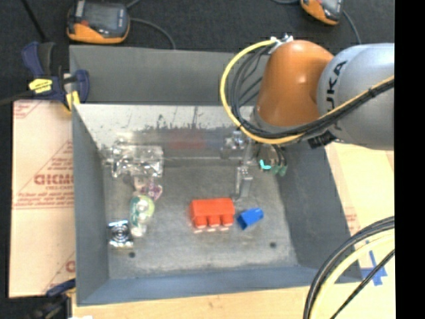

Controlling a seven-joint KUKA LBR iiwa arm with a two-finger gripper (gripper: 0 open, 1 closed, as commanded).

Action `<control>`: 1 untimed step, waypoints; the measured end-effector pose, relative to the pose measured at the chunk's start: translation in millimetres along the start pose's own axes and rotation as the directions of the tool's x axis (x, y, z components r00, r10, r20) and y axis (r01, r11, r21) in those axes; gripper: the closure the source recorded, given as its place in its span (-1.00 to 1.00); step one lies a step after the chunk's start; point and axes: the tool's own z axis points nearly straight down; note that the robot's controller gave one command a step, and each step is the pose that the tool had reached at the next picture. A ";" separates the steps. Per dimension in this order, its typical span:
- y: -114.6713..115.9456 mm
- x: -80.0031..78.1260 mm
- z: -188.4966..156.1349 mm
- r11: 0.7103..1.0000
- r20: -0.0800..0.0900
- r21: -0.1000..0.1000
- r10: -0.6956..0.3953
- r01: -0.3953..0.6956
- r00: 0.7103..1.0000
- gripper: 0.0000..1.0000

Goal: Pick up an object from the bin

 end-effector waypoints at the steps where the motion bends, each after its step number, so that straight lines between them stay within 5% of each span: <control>1: -5.8 33.7 93.2 0.984 -0.002 -0.001 0.177 -0.177 0.984 -1.00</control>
Offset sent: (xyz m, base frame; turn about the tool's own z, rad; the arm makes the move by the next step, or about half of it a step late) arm -0.0324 -0.0049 -0.0900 0.1788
